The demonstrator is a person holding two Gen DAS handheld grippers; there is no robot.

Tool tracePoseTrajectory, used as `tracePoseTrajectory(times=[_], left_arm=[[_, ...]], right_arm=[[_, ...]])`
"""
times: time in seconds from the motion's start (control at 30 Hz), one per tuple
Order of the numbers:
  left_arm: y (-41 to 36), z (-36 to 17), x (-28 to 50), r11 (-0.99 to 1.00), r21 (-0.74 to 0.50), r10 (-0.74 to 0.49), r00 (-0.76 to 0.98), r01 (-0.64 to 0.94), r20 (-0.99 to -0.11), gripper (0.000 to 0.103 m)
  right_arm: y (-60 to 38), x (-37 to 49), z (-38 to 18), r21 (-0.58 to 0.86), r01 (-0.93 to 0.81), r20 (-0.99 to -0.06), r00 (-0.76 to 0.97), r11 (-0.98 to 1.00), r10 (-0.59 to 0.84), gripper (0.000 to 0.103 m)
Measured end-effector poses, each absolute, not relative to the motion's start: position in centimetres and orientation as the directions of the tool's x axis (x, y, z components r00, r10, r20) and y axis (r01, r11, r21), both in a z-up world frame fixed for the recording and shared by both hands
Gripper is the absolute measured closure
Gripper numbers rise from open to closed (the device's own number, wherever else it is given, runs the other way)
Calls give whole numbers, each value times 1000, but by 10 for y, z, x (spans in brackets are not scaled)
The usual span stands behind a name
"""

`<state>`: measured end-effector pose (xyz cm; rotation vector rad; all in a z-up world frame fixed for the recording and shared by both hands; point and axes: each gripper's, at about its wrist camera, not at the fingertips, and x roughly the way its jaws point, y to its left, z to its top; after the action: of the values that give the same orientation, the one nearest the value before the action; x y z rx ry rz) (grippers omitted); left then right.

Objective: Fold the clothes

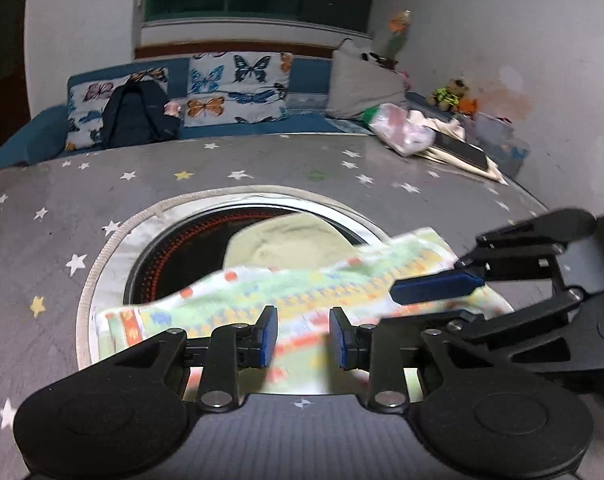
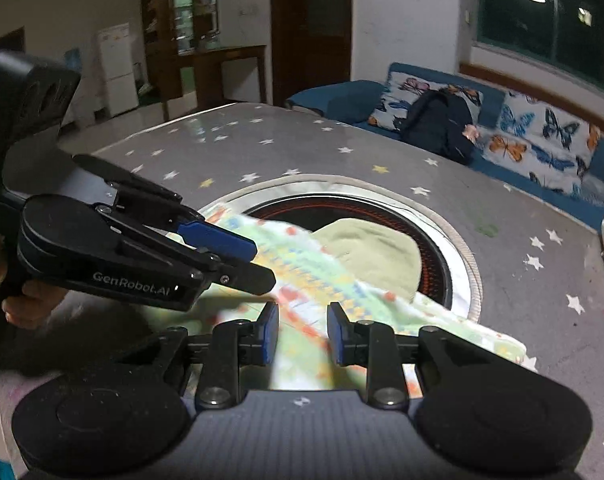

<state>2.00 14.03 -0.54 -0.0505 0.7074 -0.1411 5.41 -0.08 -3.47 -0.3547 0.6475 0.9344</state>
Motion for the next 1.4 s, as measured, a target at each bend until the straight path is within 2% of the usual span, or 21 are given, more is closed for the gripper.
tracePoseTrajectory(times=[0.4,0.67,0.83,1.0,1.17,1.3,1.4], left_arm=[[127,-27,-1,993,-47,-114,732,111,-672,71],[121,-19,-15,991,-49,-129,751,128,-648,70],[121,-27,-16,993,-36,-110,753,114,-649,70],[126,-19,-21,994,-49,-104,755,95,-647,69],[129,-24,-27,995,-57,-98,753,80,-650,67],[134,-20,-33,996,-67,-88,760,59,-645,65],[143,-22,-38,997,-77,-72,759,29,-648,61]], right_arm=[[6,18,-64,-127,-814,-653,499,567,570,77],[-14,4,-47,-119,-805,-616,519,581,592,77],[-23,5,-63,-105,-788,-639,521,607,566,77],[-36,2,-53,-87,-769,-623,538,633,568,77],[-57,10,-63,-20,-736,-651,523,677,550,76],[-68,8,-59,-21,-721,-648,538,693,539,76],[-78,14,-64,-4,-698,-664,537,716,520,76]])
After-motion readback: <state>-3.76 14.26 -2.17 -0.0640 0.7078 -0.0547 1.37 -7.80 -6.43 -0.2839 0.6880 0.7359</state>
